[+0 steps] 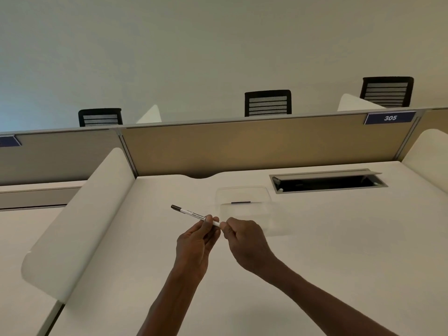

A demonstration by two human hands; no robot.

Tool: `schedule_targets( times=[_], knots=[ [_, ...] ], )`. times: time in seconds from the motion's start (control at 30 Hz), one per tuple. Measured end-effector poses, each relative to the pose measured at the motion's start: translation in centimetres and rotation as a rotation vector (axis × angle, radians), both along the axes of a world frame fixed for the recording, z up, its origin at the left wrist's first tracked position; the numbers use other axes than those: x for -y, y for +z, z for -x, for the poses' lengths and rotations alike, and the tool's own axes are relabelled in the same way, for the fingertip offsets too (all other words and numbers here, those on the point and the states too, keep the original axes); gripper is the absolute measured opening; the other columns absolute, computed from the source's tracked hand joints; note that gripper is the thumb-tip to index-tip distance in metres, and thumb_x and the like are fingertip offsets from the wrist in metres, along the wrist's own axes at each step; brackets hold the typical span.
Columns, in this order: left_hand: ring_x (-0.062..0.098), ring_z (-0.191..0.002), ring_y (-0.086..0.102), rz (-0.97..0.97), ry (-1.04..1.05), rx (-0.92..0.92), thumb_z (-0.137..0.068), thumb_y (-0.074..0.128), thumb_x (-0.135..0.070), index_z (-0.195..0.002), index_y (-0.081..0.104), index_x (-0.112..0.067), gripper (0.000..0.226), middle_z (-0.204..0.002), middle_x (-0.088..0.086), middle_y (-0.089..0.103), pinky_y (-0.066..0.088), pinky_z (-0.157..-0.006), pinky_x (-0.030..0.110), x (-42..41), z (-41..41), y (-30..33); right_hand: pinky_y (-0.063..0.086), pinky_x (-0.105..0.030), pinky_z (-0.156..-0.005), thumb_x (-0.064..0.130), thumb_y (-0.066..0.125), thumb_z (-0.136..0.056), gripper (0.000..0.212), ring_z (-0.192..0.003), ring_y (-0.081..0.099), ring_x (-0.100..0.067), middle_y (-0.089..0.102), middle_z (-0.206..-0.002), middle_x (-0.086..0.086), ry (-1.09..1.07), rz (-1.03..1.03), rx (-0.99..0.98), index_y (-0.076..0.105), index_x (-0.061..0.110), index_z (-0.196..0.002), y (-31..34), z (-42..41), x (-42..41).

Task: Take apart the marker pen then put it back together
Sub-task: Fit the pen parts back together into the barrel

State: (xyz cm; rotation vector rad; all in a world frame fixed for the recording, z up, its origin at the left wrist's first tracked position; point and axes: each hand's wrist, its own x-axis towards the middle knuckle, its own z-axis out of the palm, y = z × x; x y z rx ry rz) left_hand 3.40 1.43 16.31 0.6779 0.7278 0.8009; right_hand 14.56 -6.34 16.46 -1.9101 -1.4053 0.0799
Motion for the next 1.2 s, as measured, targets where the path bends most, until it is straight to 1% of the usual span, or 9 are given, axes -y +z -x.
schedule_targets(
  times=[0.2,0.27,0.43,0.63,0.73,0.87,0.93,1.0,1.2],
  knots=[
    [0.021,-0.081,0.075,-0.03,-0.014,-0.014,-0.076,0.07,-0.018,-0.081,0.081,-0.006,0.017,-0.088,0.014,0.078,0.062,-0.071,0.026,0.1,-0.2,0.0,0.019,-0.017,-0.03,0.021,0.046,-0.096,0.041,-0.036,0.019,-0.007,0.026,-0.047,0.006,-0.131,0.127,-1.856,0.05,0.013,-0.057,1.8,0.5,-0.5],
    [0.02,-0.08,0.075,-0.044,0.0,-0.006,-0.079,0.069,-0.016,-0.08,0.081,-0.007,0.016,-0.087,0.013,0.078,0.062,-0.072,0.027,0.1,-0.2,0.1,0.021,-0.019,-0.032,0.026,0.046,-0.097,0.04,-0.037,0.022,-0.008,0.03,-0.049,0.005,-0.113,0.14,-1.648,0.053,0.014,-0.06,2.1,0.5,-0.5],
    [0.023,-0.08,0.076,-0.048,0.043,-0.005,-0.072,0.072,-0.02,-0.08,0.081,-0.007,0.018,-0.087,0.014,0.078,0.062,-0.073,0.028,0.0,-0.1,0.4,0.036,-0.027,-0.045,0.038,0.036,-0.102,0.036,-0.049,0.041,-0.011,0.048,-0.063,0.005,-0.027,0.056,0.248,0.05,0.018,-0.075,-0.2,0.1,0.1],
    [0.022,-0.077,0.076,-0.005,0.038,-0.031,-0.071,0.074,-0.021,-0.078,0.081,-0.007,0.018,-0.083,0.014,0.078,0.062,-0.067,0.026,0.1,0.0,0.0,0.036,-0.032,-0.039,0.028,0.044,-0.1,0.031,-0.045,0.042,-0.017,0.05,-0.057,0.001,0.022,-0.001,0.456,0.046,0.015,-0.072,-0.8,-0.8,0.4],
    [0.02,-0.078,0.076,-0.001,0.024,-0.026,-0.072,0.074,-0.021,-0.08,0.081,-0.004,0.02,-0.083,0.014,0.078,0.061,-0.067,0.025,0.0,-0.1,-0.3,0.031,-0.03,-0.047,0.027,0.045,-0.1,0.038,-0.044,0.039,-0.012,0.045,-0.051,0.006,0.015,-0.022,-0.09,0.05,0.013,-0.065,-0.2,0.6,0.1],
    [0.021,-0.08,0.075,-0.034,-0.002,-0.018,-0.075,0.072,-0.02,-0.083,0.08,-0.003,0.02,-0.083,0.014,0.077,0.061,-0.07,0.025,0.0,-0.1,-0.8,0.021,-0.019,-0.034,0.018,0.046,-0.097,0.038,-0.037,0.021,-0.007,0.028,-0.049,0.006,-0.134,0.084,-1.661,0.049,0.013,-0.059,1.4,1.2,-0.6],
    [0.021,-0.08,0.074,-0.05,-0.007,-0.008,-0.076,0.071,-0.021,-0.084,0.08,-0.003,0.021,-0.083,0.014,0.077,0.061,-0.071,0.026,-0.1,0.0,-0.9,0.017,-0.016,-0.032,0.018,0.046,-0.097,0.038,-0.037,0.019,-0.007,0.025,-0.052,0.005,-0.132,0.11,-1.877,0.049,0.012,-0.059,1.9,1.1,-0.5],
    [0.021,-0.08,0.074,-0.057,-0.016,0.009,-0.077,0.069,-0.021,-0.084,0.081,-0.006,0.02,-0.085,0.013,0.077,0.061,-0.074,0.027,-0.2,0.0,-0.9,0.019,-0.019,-0.036,0.021,0.046,-0.098,0.038,-0.039,0.021,-0.007,0.029,-0.052,0.005,-0.09,0.132,-1.605,0.052,0.012,-0.061,2.0,1.1,-0.3],
    [0.029,-0.093,0.075,0.027,0.022,-0.006,-0.08,0.074,-0.017,-0.092,0.078,0.0,0.021,-0.099,0.018,0.077,0.063,-0.074,0.031,-0.6,0.0,-0.9,0.029,-0.027,-0.044,0.028,0.052,-0.098,0.033,-0.045,0.044,-0.015,0.049,-0.056,0.003,-0.017,0.055,0.35,0.052,0.016,-0.068,-0.5,-0.1,0.4]
  ],
)
